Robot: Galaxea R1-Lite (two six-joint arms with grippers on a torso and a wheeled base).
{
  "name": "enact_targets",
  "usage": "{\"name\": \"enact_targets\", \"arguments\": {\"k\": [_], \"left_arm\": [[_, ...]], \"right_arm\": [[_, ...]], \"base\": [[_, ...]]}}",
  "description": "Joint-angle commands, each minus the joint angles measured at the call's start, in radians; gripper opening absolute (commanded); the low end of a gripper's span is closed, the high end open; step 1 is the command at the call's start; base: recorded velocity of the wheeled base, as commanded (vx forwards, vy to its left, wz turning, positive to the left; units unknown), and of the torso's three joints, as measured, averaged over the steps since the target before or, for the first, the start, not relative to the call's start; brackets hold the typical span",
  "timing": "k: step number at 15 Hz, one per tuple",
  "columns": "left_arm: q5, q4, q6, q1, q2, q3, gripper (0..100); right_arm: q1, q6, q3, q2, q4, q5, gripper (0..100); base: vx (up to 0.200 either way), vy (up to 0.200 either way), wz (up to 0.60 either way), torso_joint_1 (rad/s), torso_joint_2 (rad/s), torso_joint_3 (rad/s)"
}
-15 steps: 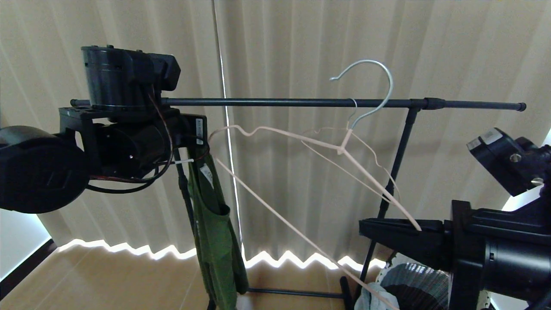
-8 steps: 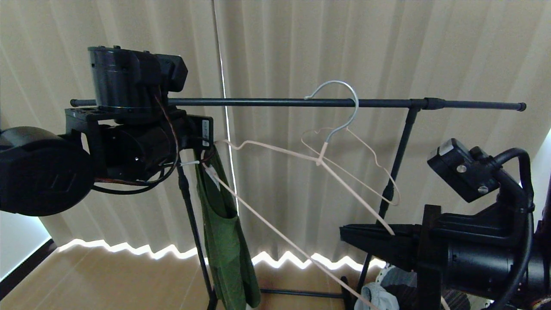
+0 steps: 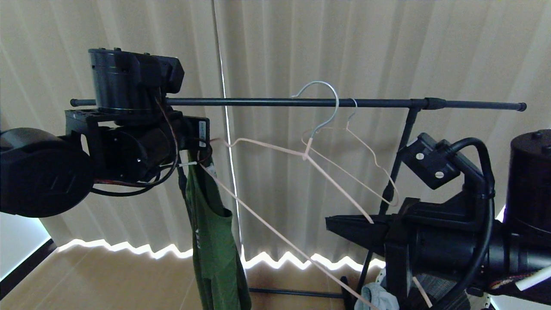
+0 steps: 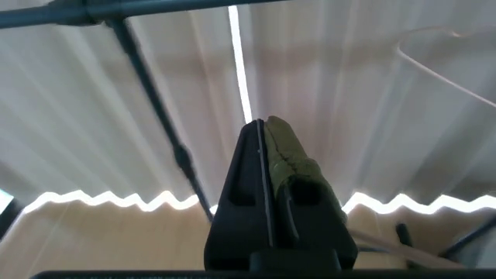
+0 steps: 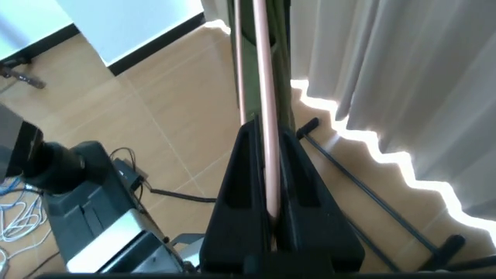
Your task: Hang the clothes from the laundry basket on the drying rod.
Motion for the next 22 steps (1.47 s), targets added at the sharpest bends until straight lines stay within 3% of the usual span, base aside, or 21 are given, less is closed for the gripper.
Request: {"name": "enact_targets", "arguments": {"k": [1,9,12,16,20,22], "left_arm": [[0.017,0.012,0.000,-0.002,-0.008,0.002,0],[0.017,0.019,-0.001,-0.040,-0.081,0.053,0],[0.017,0.019,-0.001,-0.036,-0.114,0.062,0],[0.067,0.019,0.005,0.018,-0.112,0.059,0],[0.070,0.025,0.010,0.018,-0.115,0.068,0],[0.070,0.075,0.011,0.013,-0.130,0.074,0]], "right_arm": [[0.000,0.009,-0.037,0.048,-0.002,-0.019,0],[0.000,0.047,-0.155,0.181,-0.002,-0.035,0],[0.003,0.078,-0.198,0.246,-0.002,-0.076,0],[0.001,0.079,-0.198,0.224,0.015,-0.151,0],[-0.018,0.078,-0.202,0.230,0.012,-0.228,0],[-0.034,0.078,-0.225,0.252,0.011,-0.254,0]], "base": [[0.000,0.000,0.00,0.000,0.00,0.000],[0.000,0.000,0.00,0.000,0.00,0.000],[0.000,0.000,0.00,0.000,0.00,0.000],[0.000,0.000,0.00,0.000,0.00,0.000],[0.000,0.000,0.00,0.000,0.00,0.000],[0.000,0.000,0.00,0.000,0.00,0.000]]}}
